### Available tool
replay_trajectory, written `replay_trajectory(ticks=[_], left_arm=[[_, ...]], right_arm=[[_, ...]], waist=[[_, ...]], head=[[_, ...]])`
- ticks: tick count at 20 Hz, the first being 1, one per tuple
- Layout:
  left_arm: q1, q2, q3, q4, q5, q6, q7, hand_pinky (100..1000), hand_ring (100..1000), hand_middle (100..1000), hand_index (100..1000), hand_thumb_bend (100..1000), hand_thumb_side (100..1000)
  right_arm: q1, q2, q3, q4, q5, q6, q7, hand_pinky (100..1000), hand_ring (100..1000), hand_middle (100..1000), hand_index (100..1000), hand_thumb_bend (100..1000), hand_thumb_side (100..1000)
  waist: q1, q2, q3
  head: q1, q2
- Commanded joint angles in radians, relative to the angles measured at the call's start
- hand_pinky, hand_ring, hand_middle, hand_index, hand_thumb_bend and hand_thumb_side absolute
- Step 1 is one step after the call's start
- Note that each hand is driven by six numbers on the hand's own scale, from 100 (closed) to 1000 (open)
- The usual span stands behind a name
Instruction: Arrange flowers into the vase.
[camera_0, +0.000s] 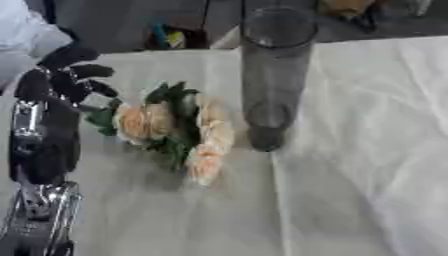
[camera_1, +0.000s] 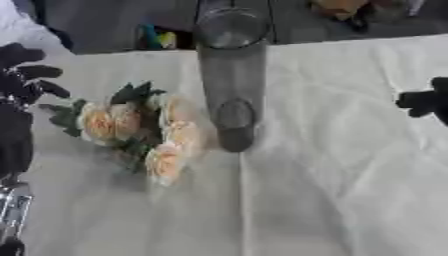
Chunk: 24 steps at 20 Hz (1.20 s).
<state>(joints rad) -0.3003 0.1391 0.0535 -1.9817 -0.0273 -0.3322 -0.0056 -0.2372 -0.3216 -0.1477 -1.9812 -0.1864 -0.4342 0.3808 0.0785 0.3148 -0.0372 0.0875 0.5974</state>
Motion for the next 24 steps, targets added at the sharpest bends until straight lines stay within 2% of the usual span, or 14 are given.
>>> replay_trajectory(ticks=[1, 11, 19, 24], left_arm=[[-0.011, 0.005, 0.012, -0.018, -0.003, 0.001, -0.002, 511, 660, 703, 824, 123, 1000], [-0.006, 0.026, 0.014, -0.018, -0.012, -0.003, -0.001, 516, 677, 718, 830, 104, 1000], [0.057, 0.248, 0.058, -0.018, -0.118, -0.026, 0.026, 549, 715, 760, 872, 100, 992], [0.096, 0.385, 0.068, -0.018, -0.186, -0.007, 0.033, 579, 742, 791, 914, 100, 932]], right_arm=[[-0.005, -0.008, -0.003, -0.019, 0.008, 0.000, 0.011, 811, 696, 550, 821, 100, 1000], [-0.007, -0.008, 0.000, -0.019, 0.003, 0.002, 0.018, 809, 693, 550, 821, 100, 1000], [-0.004, -0.016, 0.002, -0.019, -0.001, -0.001, 0.016, 809, 693, 551, 821, 100, 1000], [-0.003, -0.020, 0.004, -0.019, -0.005, -0.008, 0.020, 808, 693, 551, 821, 100, 1000]], waist=[[0.004, 0.002, 0.001], [0.001, 0.002, 0.001], [0.006, -0.002, 0.000], [0.005, -0.002, -0.006]], head=[[0.004, -0.011], [0.006, -0.012], [0.010, -0.004], [0.021, -0.010]])
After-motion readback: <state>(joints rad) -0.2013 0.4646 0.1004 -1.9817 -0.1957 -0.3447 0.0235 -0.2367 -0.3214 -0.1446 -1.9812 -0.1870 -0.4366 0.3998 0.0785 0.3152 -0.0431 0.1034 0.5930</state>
